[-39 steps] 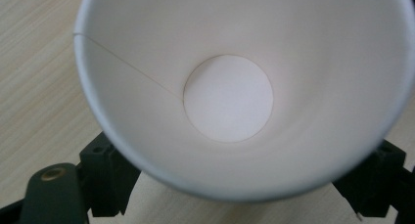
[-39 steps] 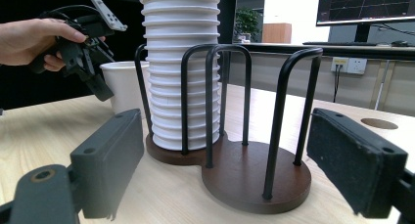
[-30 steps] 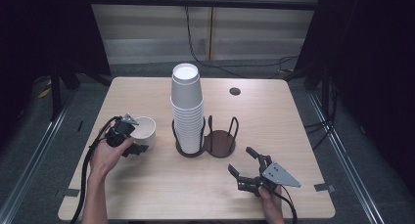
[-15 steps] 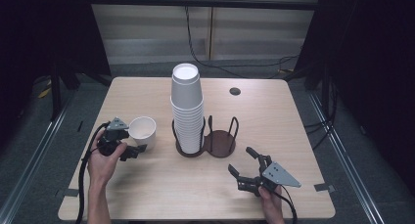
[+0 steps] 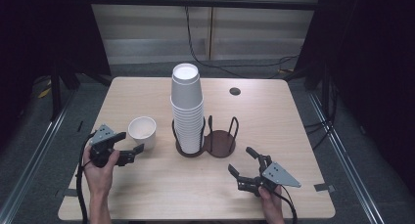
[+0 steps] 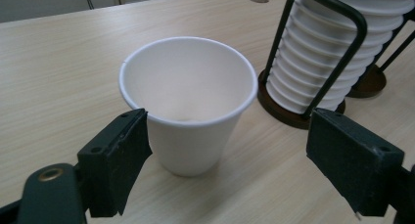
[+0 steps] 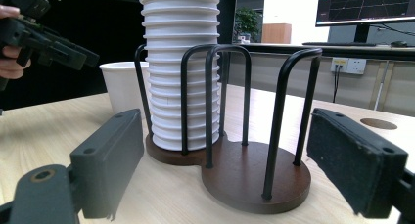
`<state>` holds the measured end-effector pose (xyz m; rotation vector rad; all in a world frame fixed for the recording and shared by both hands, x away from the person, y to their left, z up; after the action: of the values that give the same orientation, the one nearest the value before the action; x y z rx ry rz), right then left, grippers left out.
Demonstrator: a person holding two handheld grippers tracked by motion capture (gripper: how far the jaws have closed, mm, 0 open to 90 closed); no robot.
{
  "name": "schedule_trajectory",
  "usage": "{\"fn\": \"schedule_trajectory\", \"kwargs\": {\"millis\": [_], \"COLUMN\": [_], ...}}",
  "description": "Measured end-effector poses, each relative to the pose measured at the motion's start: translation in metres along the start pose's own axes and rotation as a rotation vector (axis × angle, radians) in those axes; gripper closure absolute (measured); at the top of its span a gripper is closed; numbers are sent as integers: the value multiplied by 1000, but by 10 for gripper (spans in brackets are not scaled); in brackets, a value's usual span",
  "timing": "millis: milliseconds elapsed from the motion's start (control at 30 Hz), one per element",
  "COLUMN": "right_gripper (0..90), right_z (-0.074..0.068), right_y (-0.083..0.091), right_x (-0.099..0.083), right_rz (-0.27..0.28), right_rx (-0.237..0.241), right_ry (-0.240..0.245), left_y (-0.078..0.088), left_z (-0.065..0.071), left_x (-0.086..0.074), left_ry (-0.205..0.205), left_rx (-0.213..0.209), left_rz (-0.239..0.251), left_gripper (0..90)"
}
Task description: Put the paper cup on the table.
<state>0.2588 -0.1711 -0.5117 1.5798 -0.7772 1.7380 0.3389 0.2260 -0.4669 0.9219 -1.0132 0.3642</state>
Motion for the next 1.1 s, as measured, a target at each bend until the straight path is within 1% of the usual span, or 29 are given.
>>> {"fn": "schedule_trajectory", "kwargs": {"millis": [67,100,133,167,200,233,267,300,333,367,400,467,500,533,567,600,633,667,700,733,767,800,833,933,967,1000,1033,1067,1100], "right_gripper": [134,134,134,134,134,133,133,133,133,134,134,133,133,133,133,133,133,133,133,133,133,133,133,133,133,133,134,134,134], "right_z": [0,0,0,0,0,0,0,0,0,0,0,0,0,0,0,0,0,0,0,0,0,0,0,0,0,0,0,0,0], "right_y": [0,0,0,0,0,0,0,0,0,0,0,0,0,0,0,0,0,0,0,0,0,0,0,0,0,0,0,0,0], "right_x": [0,0,0,0,0,0,0,0,0,0,0,0,0,0,0,0,0,0,0,0,0,0,0,0,0,0,0,0,0], "right_rz": [0,1,2,3,3,2,4,2,2,2,2,2,2,3,2,2,2,2,2,3,0,0,0,0,0,0,-1,-1,-1], "right_rx": [0,0,1,1,1,1,1,-1,-1,-1,-1,-1,2,2,0,0,-1,-1,-1,1,0,0,0,2,3,3,4,4,7], "right_ry": [0,1,1,1,1,2,2,2,2,2,2,2,1,1,2,2,2,2,2,1,1,1,1,0,1,1,3,3,2], "left_y": [0,1,1,2,2,4,4,4,3,1,1,0,-1,-2,-5,-5,-9,-9,-12,-14,-19,-19,-25,-30,-31,-30,-29,-29,-29], "left_z": [4,8,8,13,13,18,18,21,23,27,27,32,35,37,41,41,45,45,49,52,59,59,65,69,70,72,75,75,79], "left_x": [-4,-7,-7,-11,-11,-16,-16,-19,-20,-24,-24,-30,-33,-35,-40,-40,-43,-43,-46,-47,-49,-49,-52,-56,-57,-57,-57,-57,-58], "left_ry": [-1,10,10,31,31,40,40,39,33,29,29,32,31,31,27,27,11,11,-5,-10,-26,-26,-15,-14,-24,-13,-44,-44,-53], "left_rx": [-14,-38,-38,-58,-58,-98,-98,-99,-87,-74,-74,-78,-68,-75,-78,-78,-75,-75,-77,-79,-88,-88,-113,-104,-94,-109,-104,-104,-104], "left_rz": [21,42,42,77,77,103,103,116,116,143,143,174,196,205,206,206,208,208,214,221,226,226,239,247,252,277,297,297,327], "left_gripper": [163,165,165,168,178,187,187,186,186,186,186,185,185,185,185,185,184,184,184,184,183,182,176,172,169,169,168,167,167]}}
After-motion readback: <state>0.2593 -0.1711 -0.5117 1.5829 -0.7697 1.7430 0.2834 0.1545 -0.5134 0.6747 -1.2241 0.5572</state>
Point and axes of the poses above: each handheld gripper's, and its own axes: y roughly backward along the jaws, x roughly out of its top, z roughly to its right, the point moved 5 cm from there along -y, roughly forward along the jaws, and after that the axes turned 7 degrees about y, right-handed, at the moved point
